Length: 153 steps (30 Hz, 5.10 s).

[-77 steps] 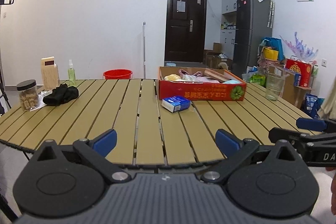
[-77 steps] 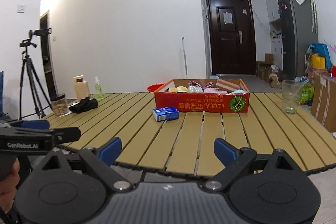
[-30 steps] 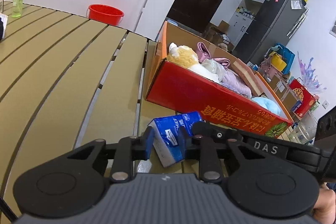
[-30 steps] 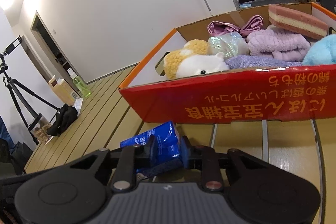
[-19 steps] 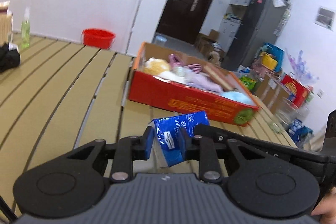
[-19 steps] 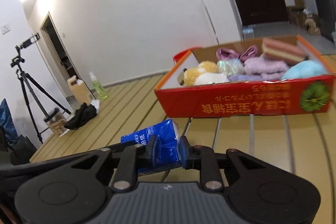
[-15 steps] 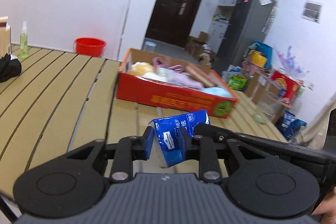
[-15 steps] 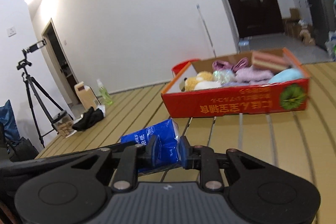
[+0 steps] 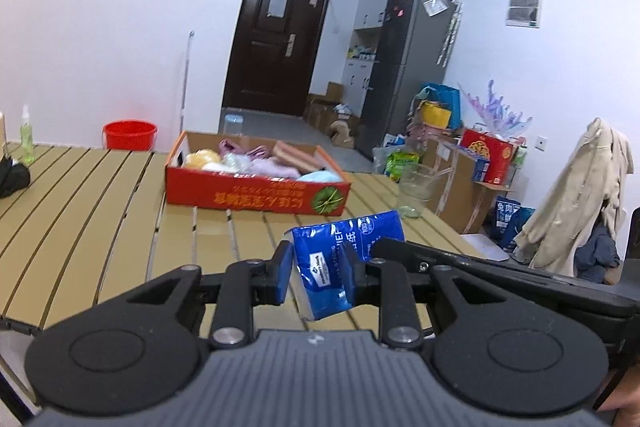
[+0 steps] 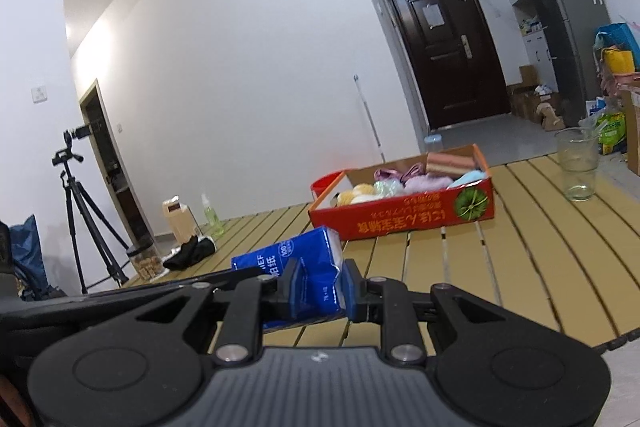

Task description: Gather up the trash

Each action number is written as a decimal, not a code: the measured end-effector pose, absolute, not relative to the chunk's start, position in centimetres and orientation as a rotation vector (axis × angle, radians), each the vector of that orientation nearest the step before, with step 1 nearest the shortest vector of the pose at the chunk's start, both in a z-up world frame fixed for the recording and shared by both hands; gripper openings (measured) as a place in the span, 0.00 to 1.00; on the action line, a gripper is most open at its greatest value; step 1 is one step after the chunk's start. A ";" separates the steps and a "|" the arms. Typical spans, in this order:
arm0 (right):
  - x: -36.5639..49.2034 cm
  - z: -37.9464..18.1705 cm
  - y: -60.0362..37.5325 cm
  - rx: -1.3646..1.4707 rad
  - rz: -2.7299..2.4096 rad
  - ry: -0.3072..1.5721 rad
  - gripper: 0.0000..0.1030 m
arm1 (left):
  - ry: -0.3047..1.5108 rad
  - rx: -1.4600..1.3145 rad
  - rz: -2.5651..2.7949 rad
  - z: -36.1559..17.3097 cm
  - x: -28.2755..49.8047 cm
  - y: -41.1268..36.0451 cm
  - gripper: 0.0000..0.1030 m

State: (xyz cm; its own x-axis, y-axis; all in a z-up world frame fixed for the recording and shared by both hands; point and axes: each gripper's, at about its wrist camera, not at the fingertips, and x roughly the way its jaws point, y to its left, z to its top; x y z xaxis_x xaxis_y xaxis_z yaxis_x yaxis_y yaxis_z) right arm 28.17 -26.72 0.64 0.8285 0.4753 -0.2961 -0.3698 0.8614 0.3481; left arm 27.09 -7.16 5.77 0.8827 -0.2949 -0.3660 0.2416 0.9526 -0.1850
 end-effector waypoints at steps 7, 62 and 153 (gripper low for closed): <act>29.1 2.1 -28.9 0.292 0.419 0.331 0.21 | 0.363 -0.123 -0.321 7.3 30.0 -9.1 0.25; 64.3 4.2 -29.7 0.213 0.271 0.679 0.30 | 0.586 -0.041 -0.202 10.3 60.4 -7.7 0.52; 9.8 0.2 -24.7 0.076 0.356 0.317 0.95 | 0.189 0.045 -0.001 4.4 7.8 0.2 1.00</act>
